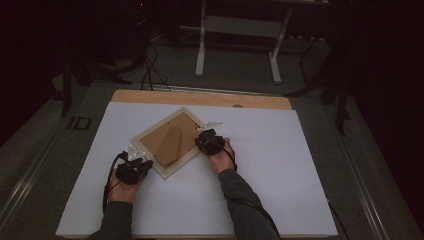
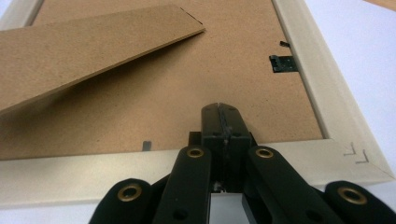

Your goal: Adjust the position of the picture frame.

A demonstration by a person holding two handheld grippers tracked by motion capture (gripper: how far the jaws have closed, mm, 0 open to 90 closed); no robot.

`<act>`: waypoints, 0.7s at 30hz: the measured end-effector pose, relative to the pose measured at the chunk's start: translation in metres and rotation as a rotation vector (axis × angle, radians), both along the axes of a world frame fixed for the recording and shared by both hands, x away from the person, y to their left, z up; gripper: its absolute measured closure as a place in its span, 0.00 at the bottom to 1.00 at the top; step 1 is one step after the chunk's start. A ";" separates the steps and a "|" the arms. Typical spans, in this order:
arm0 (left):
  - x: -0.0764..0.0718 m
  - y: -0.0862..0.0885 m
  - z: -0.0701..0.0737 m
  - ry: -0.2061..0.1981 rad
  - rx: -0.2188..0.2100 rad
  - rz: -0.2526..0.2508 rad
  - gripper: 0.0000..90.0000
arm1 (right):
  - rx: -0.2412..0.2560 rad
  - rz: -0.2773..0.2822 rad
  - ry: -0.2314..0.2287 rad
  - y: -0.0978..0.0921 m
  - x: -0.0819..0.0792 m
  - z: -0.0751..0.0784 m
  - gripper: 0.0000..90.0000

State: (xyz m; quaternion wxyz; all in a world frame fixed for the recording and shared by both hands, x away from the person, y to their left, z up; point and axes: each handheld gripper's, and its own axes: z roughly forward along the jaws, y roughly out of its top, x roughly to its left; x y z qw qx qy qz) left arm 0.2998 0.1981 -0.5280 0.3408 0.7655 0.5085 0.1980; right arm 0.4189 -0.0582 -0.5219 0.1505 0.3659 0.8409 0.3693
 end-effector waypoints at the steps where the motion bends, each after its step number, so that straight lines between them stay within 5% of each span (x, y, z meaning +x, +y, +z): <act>1: 0.000 0.000 0.000 0.002 0.000 0.001 0.99 | -0.009 -0.002 -0.002 0.001 0.000 0.000 1.00; 9: 0.000 0.000 0.000 0.006 -0.005 0.003 0.99 | -0.067 -0.002 0.001 0.007 -0.001 0.003 1.00; 21: 0.004 -0.003 -0.002 0.002 -0.007 0.002 0.99 | -0.056 -0.002 0.020 -0.006 -0.010 0.003 1.00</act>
